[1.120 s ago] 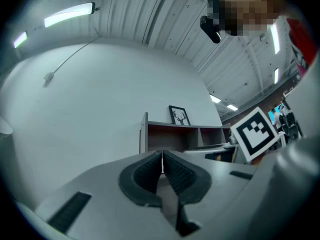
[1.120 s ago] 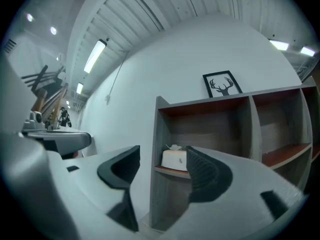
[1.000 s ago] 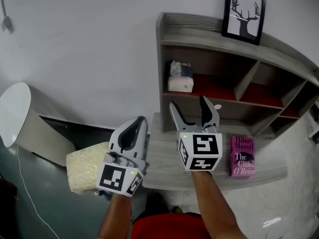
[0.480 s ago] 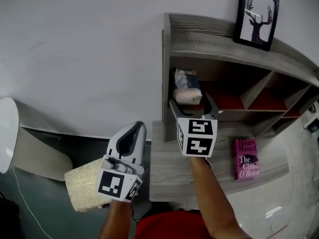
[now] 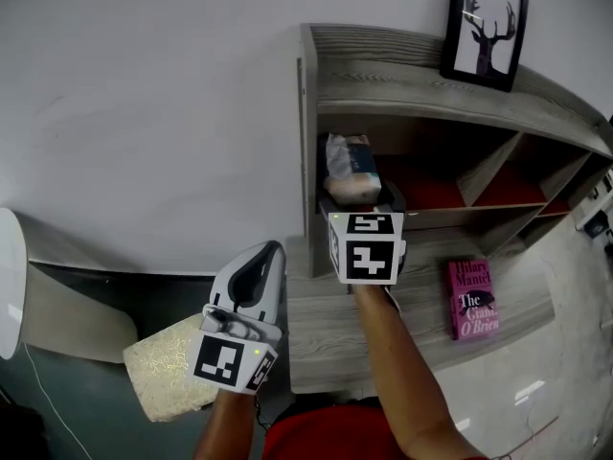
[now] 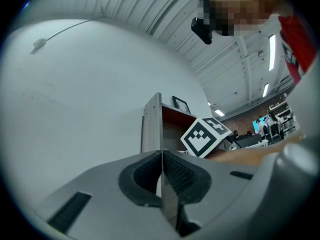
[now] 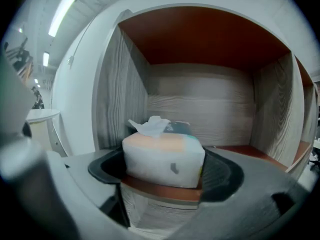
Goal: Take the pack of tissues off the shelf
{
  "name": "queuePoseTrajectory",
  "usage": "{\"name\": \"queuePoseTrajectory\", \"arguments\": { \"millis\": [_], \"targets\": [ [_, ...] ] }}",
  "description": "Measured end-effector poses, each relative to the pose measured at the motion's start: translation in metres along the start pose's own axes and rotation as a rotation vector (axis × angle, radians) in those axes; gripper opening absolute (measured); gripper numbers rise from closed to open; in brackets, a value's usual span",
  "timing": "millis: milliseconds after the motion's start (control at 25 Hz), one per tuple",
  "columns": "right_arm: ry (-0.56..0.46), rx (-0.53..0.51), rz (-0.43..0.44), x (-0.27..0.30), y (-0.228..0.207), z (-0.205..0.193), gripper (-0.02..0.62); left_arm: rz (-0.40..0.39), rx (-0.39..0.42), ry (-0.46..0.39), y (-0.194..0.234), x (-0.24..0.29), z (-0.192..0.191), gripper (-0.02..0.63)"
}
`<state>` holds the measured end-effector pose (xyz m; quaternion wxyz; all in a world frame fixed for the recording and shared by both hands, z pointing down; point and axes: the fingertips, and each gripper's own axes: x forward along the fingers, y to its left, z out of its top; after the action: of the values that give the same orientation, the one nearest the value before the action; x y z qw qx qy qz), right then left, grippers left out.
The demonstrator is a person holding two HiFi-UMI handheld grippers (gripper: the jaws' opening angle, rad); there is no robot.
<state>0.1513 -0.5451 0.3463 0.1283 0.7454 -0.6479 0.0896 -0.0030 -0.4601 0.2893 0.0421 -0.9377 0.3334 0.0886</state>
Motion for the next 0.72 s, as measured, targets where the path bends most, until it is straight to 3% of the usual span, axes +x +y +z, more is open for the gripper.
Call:
{"name": "queuePoseTrajectory", "arguments": {
  "millis": [360, 720],
  "targets": [
    [-0.128, -0.005, 0.04, -0.029, -0.012, 0.011, 0.4, 0.021, 0.003, 0.004, -0.006, -0.006, -0.001, 0.012],
    [-0.315, 0.036, 0.224, -0.13, -0.035, 0.03, 0.4, 0.015, 0.002, -0.015, -0.057, -0.006, 0.014, 0.012]
  ]
}}
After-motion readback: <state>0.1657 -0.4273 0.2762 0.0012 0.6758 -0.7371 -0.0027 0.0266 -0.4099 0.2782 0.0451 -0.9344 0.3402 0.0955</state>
